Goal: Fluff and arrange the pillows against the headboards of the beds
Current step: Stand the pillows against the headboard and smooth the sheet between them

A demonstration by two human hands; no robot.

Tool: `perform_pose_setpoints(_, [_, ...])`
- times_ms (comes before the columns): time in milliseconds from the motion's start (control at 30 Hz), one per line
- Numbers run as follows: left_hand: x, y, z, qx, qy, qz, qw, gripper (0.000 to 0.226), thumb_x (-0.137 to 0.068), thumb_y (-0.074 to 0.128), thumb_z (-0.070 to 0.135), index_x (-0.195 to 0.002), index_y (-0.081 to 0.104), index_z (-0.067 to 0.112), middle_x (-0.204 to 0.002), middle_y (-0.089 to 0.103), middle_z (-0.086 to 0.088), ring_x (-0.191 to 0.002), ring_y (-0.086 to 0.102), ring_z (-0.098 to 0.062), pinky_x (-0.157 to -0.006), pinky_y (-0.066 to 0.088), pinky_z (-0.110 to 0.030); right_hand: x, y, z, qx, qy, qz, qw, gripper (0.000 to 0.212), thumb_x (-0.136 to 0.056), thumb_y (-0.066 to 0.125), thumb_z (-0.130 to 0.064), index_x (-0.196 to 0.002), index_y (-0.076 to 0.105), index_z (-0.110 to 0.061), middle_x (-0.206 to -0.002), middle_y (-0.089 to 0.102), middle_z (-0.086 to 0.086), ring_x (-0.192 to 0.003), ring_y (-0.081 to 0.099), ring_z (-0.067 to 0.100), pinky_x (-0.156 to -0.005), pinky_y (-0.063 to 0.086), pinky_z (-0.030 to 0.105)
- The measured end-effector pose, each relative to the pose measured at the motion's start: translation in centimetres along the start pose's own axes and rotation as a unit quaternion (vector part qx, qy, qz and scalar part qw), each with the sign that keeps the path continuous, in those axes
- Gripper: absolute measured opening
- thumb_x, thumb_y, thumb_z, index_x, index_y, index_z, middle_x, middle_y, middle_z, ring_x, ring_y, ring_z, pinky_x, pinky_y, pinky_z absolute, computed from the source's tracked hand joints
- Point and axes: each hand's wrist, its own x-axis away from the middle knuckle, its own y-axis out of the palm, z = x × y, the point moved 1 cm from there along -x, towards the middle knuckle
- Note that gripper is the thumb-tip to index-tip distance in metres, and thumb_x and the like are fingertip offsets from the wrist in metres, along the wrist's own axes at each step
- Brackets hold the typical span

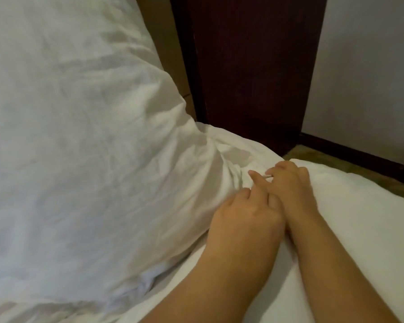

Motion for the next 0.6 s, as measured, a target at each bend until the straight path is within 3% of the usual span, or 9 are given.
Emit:
perform_pose_setpoints(67, [-2.6, -0.2, 0.2, -0.041, -0.037, -0.076, 0.996, 0.039, -0.076, 0.065, 0.007, -0.115, 0.061, 0.003, -0.106, 0.064, -0.013, -0.085, 0.064, -0.023, -0.068, 0.050, -0.029, -0.1, 0.4, 0.3, 0.022, -0.016, -0.001, 1.000, 0.032, -0.088, 0.061, -0.042, -0.110, 0.064, -0.020, -0.123, 0.055, 0.002, -0.103, 0.046, 0.021, -0.084, 0.041, 0.033])
perform_pose_setpoints(133, [-5.4, 0.3, 0.0, -0.055, -0.068, -0.093, 0.992, 0.033, -0.093, 0.052, 0.011, -0.126, 0.048, 0.007, -0.119, 0.052, -0.010, -0.103, 0.055, -0.023, -0.079, 0.044, -0.030, 0.0, 0.4, 0.3, 0.002, -0.005, 0.018, 1.000, 0.020, -0.088, 0.059, -0.036, -0.101, 0.059, -0.021, -0.108, 0.055, -0.002, -0.092, 0.042, 0.017, -0.076, 0.037, 0.029])
perform_pose_setpoints(233, [-9.9, 0.9, -1.7, -0.089, -0.132, -0.099, 0.982, 0.051, -0.094, 0.052, 0.014, -0.140, 0.031, 0.007, -0.123, 0.055, -0.012, -0.101, 0.056, -0.027, -0.073, 0.040, -0.035, 0.2, 0.4, 0.3, -0.031, 0.021, 0.014, 0.999, 0.022, -0.090, 0.054, -0.037, -0.105, 0.058, -0.020, -0.107, 0.051, -0.005, -0.102, 0.046, 0.020, -0.083, 0.042, 0.034])
perform_pose_setpoints(300, [-12.0, 1.2, -3.7, -0.109, -0.204, -0.165, 0.959, 0.064, -0.096, 0.050, 0.015, -0.150, 0.017, 0.005, -0.135, 0.051, -0.016, -0.118, 0.053, -0.032, -0.089, 0.045, -0.039, 0.2, 0.6, 0.4, -0.028, 0.015, 0.020, 0.999, 0.026, -0.090, 0.057, -0.035, -0.110, 0.062, -0.019, -0.117, 0.054, -0.001, -0.108, 0.047, 0.022, -0.086, 0.043, 0.034])
perform_pose_setpoints(367, [-13.0, 1.5, -5.3, -0.165, -0.219, -0.285, 0.919, 0.054, -0.097, 0.051, 0.019, -0.146, 0.032, 0.005, -0.138, 0.047, -0.015, -0.129, 0.044, -0.031, -0.104, 0.037, -0.040, 0.1, 0.5, 0.5, -0.051, 0.019, 0.018, 0.998, 0.028, -0.091, 0.058, -0.035, -0.113, 0.064, -0.019, -0.121, 0.052, 0.000, -0.110, 0.046, 0.021, -0.088, 0.042, 0.032])
perform_pose_setpoints(433, [-13.4, 1.4, -5.9, -0.200, -0.179, -0.319, 0.909, 0.045, -0.094, 0.056, 0.021, -0.137, 0.046, 0.007, -0.131, 0.050, -0.013, -0.126, 0.046, -0.031, -0.104, 0.037, -0.040, 0.0, 0.5, 0.5, -0.065, 0.014, 0.025, 0.997, 0.023, -0.093, 0.057, -0.034, -0.107, 0.067, -0.019, -0.117, 0.054, 0.000, -0.106, 0.047, 0.020, -0.083, 0.039, 0.028])
perform_pose_setpoints(600, [-13.6, 2.3, -6.2, -0.103, -0.180, -0.186, 0.960, 0.037, -0.092, 0.060, 0.011, -0.127, 0.053, 0.006, -0.124, 0.057, -0.015, -0.115, 0.055, -0.032, -0.097, 0.045, -0.040, -0.1, 0.1, 0.3, -0.138, -0.002, 0.099, 0.985, 0.017, -0.094, 0.053, -0.022, -0.081, 0.063, -0.016, -0.104, 0.056, 0.001, -0.088, 0.045, 0.013, -0.080, 0.044, 0.028])
